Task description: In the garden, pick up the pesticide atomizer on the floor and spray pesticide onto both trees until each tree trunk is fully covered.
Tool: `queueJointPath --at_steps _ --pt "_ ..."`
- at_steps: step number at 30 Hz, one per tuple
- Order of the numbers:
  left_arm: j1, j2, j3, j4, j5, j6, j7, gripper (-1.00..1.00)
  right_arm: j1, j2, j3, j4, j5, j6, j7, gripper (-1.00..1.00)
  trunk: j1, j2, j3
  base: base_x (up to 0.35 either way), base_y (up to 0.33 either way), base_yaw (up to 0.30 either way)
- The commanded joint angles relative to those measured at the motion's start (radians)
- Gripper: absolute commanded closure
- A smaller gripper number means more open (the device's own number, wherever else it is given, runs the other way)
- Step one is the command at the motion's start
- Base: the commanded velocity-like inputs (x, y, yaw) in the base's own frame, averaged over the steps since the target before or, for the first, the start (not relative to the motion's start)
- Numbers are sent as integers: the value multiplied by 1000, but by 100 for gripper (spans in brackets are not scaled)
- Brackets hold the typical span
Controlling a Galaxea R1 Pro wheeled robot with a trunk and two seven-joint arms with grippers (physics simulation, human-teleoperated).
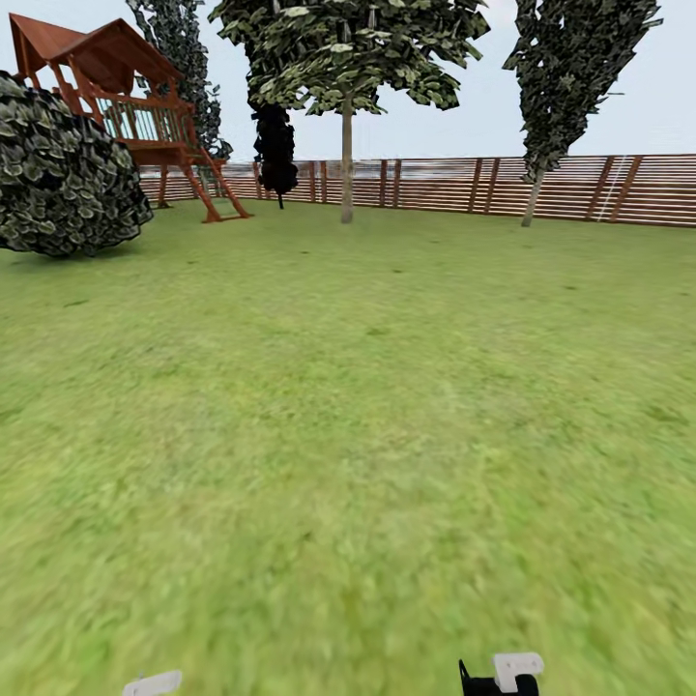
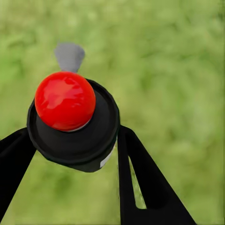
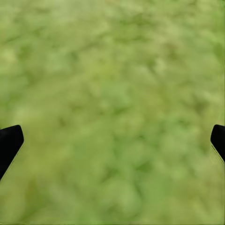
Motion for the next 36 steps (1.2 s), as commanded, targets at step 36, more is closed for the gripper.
queueJointPath --at_steps 36 --pt "0 0 0 0 -1 0 0 100 0 0 0 0 0 0 0 -100 0 0 0 339 0 0"
